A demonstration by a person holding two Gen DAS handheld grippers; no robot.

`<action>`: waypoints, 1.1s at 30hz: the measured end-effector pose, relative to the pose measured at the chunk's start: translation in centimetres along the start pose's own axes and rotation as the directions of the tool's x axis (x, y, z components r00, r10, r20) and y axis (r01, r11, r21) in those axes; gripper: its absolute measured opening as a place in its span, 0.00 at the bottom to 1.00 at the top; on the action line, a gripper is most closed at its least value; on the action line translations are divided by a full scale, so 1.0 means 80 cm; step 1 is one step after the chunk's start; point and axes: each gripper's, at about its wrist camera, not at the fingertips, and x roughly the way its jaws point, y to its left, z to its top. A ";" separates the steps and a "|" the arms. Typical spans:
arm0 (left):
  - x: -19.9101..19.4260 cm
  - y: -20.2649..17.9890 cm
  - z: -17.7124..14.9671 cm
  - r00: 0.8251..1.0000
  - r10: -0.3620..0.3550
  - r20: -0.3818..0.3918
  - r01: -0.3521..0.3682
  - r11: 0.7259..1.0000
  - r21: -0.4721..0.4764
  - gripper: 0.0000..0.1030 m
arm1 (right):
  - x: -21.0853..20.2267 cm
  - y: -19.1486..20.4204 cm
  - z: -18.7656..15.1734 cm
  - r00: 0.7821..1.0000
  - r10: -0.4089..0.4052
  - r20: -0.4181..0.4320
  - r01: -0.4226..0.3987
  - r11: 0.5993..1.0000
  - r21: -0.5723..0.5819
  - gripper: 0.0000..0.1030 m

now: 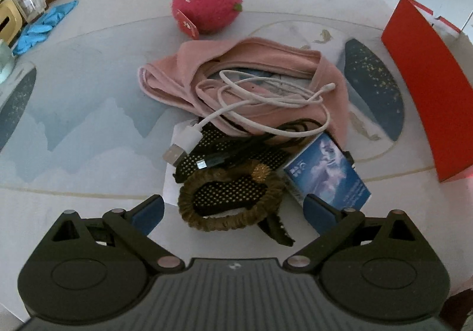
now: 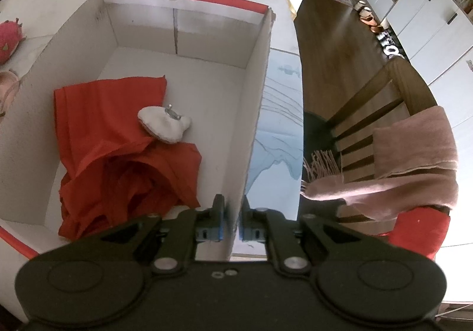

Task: Organize objects
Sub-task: 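Close the left gripper on the brown beaded bracelet and lift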

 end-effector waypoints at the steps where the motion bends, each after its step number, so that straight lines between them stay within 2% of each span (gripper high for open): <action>1: -0.001 -0.001 0.000 1.000 0.007 0.008 -0.007 1.000 0.010 0.90 | 0.001 0.000 0.000 1.000 0.002 -0.003 -0.002 1.000 0.002 0.07; 2: -0.001 -0.003 0.000 1.000 0.007 0.012 -0.007 1.000 0.020 0.84 | 0.002 0.000 0.000 1.000 0.002 -0.005 -0.001 1.000 0.002 0.07; 4: 0.001 -0.003 0.001 1.000 0.013 0.004 -0.013 1.000 0.019 0.61 | 0.002 0.000 0.001 1.000 0.000 -0.005 0.000 1.000 -0.001 0.07; 8: -0.002 -0.005 0.002 1.000 0.012 0.018 -0.012 1.000 0.017 0.49 | 0.002 0.001 0.001 1.000 -0.001 -0.005 0.001 1.000 -0.002 0.07; 10: -0.003 -0.008 0.004 1.000 0.008 0.021 -0.009 1.000 0.024 0.36 | 0.002 0.001 0.001 1.000 -0.001 -0.005 0.001 1.000 0.000 0.07; 14: -0.008 -0.012 0.006 1.000 -0.001 0.023 0.000 0.999 0.044 0.23 | 0.003 0.001 0.001 1.000 -0.001 -0.002 0.001 1.000 -0.001 0.07; 16: -0.011 -0.013 0.007 1.000 0.012 0.017 -0.013 0.999 0.051 0.13 | 0.003 0.001 0.000 1.000 0.001 -0.002 -0.001 1.000 0.000 0.07; 20: -0.018 -0.009 0.010 1.000 0.028 0.005 -0.028 0.998 0.047 0.08 | 0.003 0.001 0.000 1.000 -0.001 -0.001 0.001 1.000 -0.002 0.07; 28: -0.062 0.010 0.026 0.999 -0.051 0.000 0.051 0.998 -0.046 0.06 | 0.004 0.001 -0.001 1.000 0.000 0.000 0.000 1.000 -0.002 0.07; 33: -0.098 0.007 0.042 0.996 -0.090 0.008 0.091 0.994 -0.062 0.06 | 0.004 0.000 -0.001 1.000 0.008 0.000 -0.008 1.000 0.001 0.06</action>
